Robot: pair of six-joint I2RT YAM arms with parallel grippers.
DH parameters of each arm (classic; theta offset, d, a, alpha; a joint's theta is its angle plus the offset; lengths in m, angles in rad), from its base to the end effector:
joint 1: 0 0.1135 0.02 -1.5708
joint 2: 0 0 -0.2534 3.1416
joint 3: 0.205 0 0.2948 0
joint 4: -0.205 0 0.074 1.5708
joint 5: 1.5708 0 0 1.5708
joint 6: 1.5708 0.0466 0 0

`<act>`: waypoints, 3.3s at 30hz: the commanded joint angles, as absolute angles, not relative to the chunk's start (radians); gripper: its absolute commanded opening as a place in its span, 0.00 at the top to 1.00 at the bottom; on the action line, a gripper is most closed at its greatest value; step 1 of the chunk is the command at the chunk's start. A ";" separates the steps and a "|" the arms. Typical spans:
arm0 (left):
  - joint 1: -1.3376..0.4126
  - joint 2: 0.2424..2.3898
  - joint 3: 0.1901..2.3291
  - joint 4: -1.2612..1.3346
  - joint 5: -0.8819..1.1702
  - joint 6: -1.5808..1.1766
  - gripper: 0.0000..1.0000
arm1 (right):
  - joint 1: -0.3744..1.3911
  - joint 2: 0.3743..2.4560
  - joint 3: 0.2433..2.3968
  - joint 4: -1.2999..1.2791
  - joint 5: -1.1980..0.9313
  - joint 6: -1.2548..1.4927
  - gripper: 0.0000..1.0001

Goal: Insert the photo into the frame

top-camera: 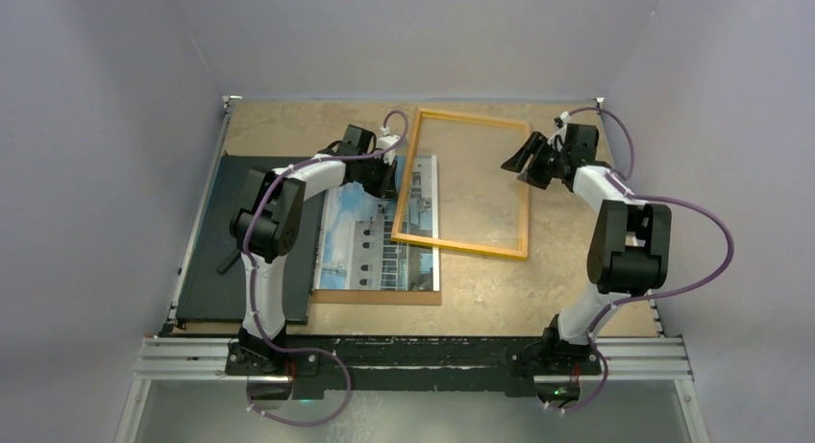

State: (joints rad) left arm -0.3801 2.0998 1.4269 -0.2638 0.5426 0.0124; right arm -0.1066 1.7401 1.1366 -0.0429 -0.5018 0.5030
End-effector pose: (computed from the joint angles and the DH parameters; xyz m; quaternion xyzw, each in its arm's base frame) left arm 0.4354 -0.1999 0.1075 0.2604 0.8815 -0.3053 0.2487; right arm 0.4260 -0.0230 0.1797 0.1546 0.8603 0.3029 0.3797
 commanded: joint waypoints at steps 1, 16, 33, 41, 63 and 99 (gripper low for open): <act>-0.387 2.092 1.434 -0.267 0.566 0.031 1.00 | -0.104 1.691 1.174 -0.107 -0.427 0.463 0.36; -0.387 2.103 1.445 -0.265 0.573 0.021 1.00 | -0.085 1.687 1.095 0.067 -0.541 0.540 0.61; -0.387 2.100 1.433 -0.265 0.577 0.028 1.00 | 0.055 1.724 1.229 -0.195 -0.208 0.431 0.36; -0.387 2.098 1.430 -0.265 0.579 0.035 1.00 | 0.055 1.705 1.235 -0.243 -0.130 0.388 0.20; -0.387 2.097 1.433 -0.272 0.578 0.038 1.00 | 0.040 1.720 1.245 -0.266 -0.100 0.379 0.12; -0.385 2.100 1.445 -0.282 0.581 0.041 1.00 | 0.034 1.741 1.238 -0.227 0.019 0.372 0.02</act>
